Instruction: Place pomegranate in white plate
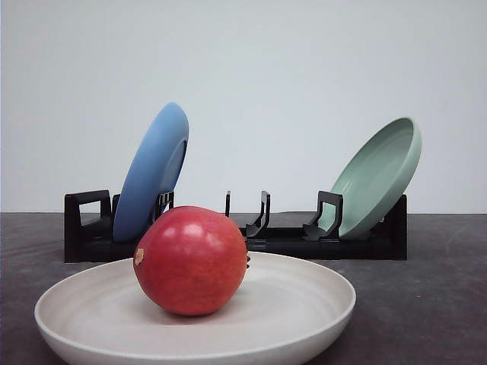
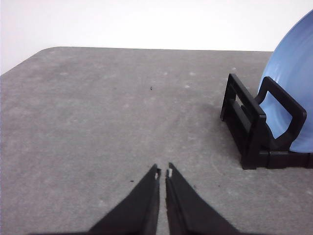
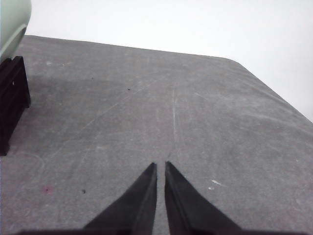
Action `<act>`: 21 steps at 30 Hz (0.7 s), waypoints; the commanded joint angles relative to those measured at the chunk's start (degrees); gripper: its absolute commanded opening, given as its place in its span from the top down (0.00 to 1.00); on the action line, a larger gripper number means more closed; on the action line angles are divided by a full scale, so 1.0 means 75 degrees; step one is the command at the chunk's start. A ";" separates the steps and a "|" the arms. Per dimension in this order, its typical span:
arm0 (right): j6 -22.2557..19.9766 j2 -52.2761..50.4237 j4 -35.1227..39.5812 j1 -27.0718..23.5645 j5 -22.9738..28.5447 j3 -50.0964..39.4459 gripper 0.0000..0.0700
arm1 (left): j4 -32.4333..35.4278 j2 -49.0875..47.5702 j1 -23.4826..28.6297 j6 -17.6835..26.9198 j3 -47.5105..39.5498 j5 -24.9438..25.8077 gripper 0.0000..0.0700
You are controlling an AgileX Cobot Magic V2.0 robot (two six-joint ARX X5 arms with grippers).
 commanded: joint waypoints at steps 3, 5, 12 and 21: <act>-0.0031 -0.0006 0.0023 0.0003 0.0029 -0.0029 0.96 | -0.0038 -0.0009 0.0006 -0.0021 -0.0070 -0.0035 1.00; -0.0031 -0.0006 0.0023 0.0003 0.0029 -0.0029 0.96 | -0.0038 -0.0009 0.0006 -0.0021 -0.0070 -0.0035 1.00; -0.0032 -0.0006 0.0023 0.0003 0.0029 -0.0029 0.96 | -0.0038 -0.0009 0.0006 -0.0021 -0.0070 -0.0035 1.00; -0.0031 -0.0006 0.0023 0.0003 0.0029 -0.0029 0.96 | -0.0038 -0.0009 0.0006 -0.0021 -0.0070 -0.0035 1.00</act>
